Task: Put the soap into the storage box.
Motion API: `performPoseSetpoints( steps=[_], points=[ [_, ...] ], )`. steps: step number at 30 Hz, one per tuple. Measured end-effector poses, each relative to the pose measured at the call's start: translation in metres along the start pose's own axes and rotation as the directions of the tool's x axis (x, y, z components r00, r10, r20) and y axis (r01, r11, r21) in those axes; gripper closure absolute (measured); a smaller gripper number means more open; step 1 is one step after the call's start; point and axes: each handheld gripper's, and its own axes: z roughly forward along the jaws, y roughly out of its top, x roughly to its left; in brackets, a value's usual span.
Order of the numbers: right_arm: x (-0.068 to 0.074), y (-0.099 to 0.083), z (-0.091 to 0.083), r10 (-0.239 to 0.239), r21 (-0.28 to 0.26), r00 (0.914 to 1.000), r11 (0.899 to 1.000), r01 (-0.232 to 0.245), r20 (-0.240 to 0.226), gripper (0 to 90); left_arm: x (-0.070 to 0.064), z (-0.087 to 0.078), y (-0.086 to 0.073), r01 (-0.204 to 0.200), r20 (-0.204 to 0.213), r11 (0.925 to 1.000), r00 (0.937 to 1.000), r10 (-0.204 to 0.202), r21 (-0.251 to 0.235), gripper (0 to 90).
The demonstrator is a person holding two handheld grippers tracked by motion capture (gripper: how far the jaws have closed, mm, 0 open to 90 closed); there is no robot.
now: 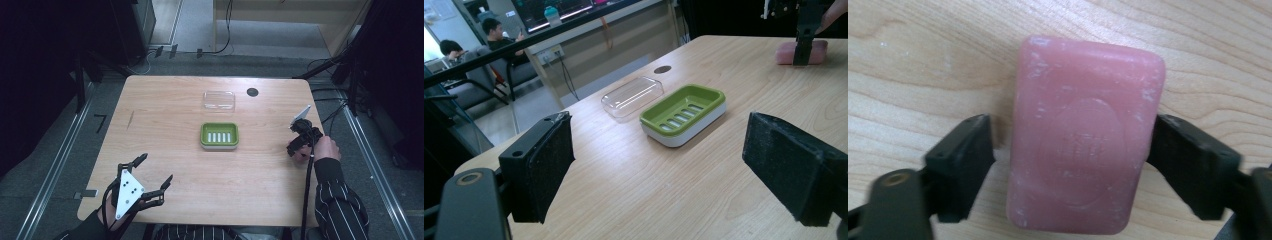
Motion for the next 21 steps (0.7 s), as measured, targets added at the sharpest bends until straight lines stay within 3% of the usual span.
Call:
performPoseSetpoints(
  steps=[7, 15, 21],
  points=[
    [0.0001, 0.0006, 0.0002, -0.004, -0.004, 0.9999, 1.000, 0.004, 0.009, 31.6, 0.0001, 0.0000, -0.0001, 0.000, 0.000, 1.0000, 1.0000, 0.000, 0.000, 13.2],
    [-0.0002, 0.0011, 0.0009, -0.012, -0.005, 0.9999, 1.000, 0.012, 0.003, 34.8, -0.0001, 0.0002, 0.0001, -0.005, 0.002, 1.0000, 1.0000, 0.005, 0.002, 13.3],
    [-0.0048, -0.0011, 0.0015, 0.004, -0.013, 0.9993, 1.000, -0.004, -0.038, 37.3, -0.0003, 0.0002, 0.0001, -0.007, 0.002, 1.0000, 1.0000, 0.007, 0.002, 13.2]
  ],
)
